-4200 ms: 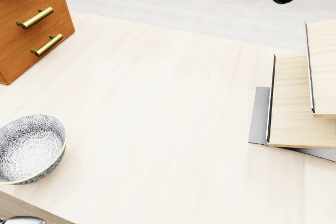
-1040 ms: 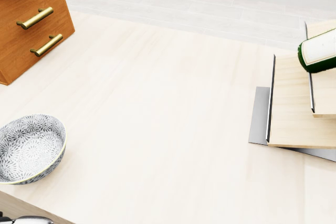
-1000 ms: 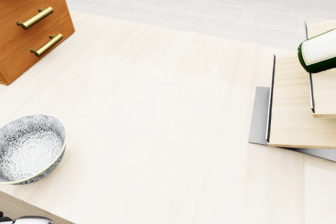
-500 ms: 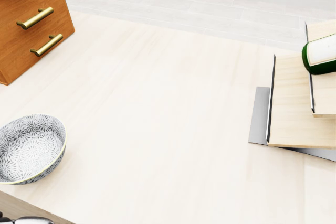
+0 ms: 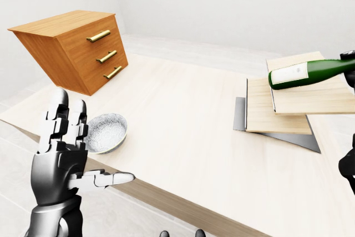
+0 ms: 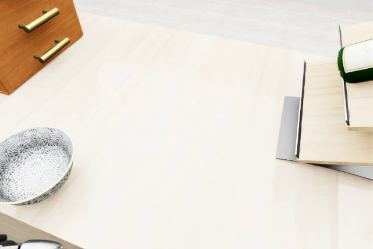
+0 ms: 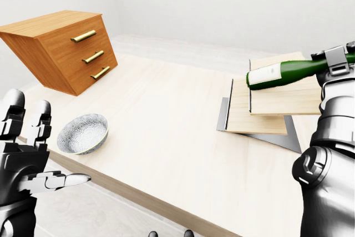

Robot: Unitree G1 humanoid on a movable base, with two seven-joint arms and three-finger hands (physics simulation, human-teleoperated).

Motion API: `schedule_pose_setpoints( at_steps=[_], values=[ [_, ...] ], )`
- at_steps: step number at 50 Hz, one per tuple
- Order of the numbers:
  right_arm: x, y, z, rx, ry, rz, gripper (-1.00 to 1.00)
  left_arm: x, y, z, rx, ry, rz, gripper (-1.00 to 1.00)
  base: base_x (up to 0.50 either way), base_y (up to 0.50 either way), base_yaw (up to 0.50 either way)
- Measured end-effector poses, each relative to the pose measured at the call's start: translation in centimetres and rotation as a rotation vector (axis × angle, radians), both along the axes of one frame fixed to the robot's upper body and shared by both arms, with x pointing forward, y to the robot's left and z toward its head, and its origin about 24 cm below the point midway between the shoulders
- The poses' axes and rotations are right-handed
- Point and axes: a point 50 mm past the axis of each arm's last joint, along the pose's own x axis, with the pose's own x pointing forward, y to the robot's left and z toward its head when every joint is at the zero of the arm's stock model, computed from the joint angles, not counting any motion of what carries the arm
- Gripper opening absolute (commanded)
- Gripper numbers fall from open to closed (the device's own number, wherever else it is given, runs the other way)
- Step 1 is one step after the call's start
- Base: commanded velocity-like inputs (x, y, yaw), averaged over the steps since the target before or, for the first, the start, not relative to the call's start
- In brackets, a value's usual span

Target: Put the wine bottle on the wine rack.

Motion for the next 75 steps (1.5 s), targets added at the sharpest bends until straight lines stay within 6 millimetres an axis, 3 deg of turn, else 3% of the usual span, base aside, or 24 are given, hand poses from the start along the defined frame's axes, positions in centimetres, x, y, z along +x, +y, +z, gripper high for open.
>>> schedule_pose_setpoints(
  at_steps=[21, 26, 28, 32, 39, 41, 50, 52, 54, 75],
  values=[
    [-0.1, -0.2, -0.2, 0.014, -0.006, 0.003, -0.98, 0.2, -0.2, -0.4, -0.001, 0.023, -0.007, 1.00, 0.00, 0.00, 0.00],
    [-0.7, -0.8, -0.8, 0.014, 0.009, -0.012, -0.74, 0.2, -0.2, -0.5, -0.001, 0.025, -0.008, 1.00, 0.00, 0.00, 0.00],
    [-0.9, -1.1, -1.2, 0.005, 0.030, -0.020, -0.48, 0.2, -0.3, -0.5, 0.000, 0.026, -0.008, 1.00, 0.00, 0.00, 0.00],
    [-1.3, -1.4, -2.2, -0.013, 0.085, -0.030, -0.35, 0.3, -0.3, -0.5, 0.000, 0.027, -0.009, 1.00, 0.00, 0.00, 0.00],
    [-1.4, -1.5, -2.3, -0.020, 0.083, -0.022, 0.00, 0.3, -0.2, -0.6, -0.002, 0.033, -0.010, 1.00, 0.00, 0.00, 0.00],
    [-1.4, -1.5, -2.3, -0.020, 0.082, -0.020, 0.26, 0.4, -0.2, -0.7, -0.002, 0.034, -0.010, 1.00, 0.00, 0.00, 0.00],
    [-1.6, -1.6, -2.3, -0.021, 0.075, -0.019, 0.47, 0.4, -0.2, -0.7, -0.003, 0.037, -0.012, 1.00, 0.00, 0.00, 0.00],
    [-1.6, -1.6, -2.3, -0.021, 0.074, -0.019, 0.65, 0.4, -0.2, -0.7, -0.002, 0.037, -0.012, 1.00, 0.00, 0.00, 0.00],
    [-1.7, -1.7, -2.0, -0.026, 0.066, -0.019, 1.00, 0.4, -0.2, -0.7, -0.003, 0.037, -0.013, 1.00, 0.00, 0.00, 0.00],
    [-2.6, -2.6, -2.8, -0.057, 0.148, -0.077, 1.00, 0.6, -0.2, -1.1, -0.008, 0.056, -0.017, 1.00, 0.00, 0.00, 0.00]
  ],
)
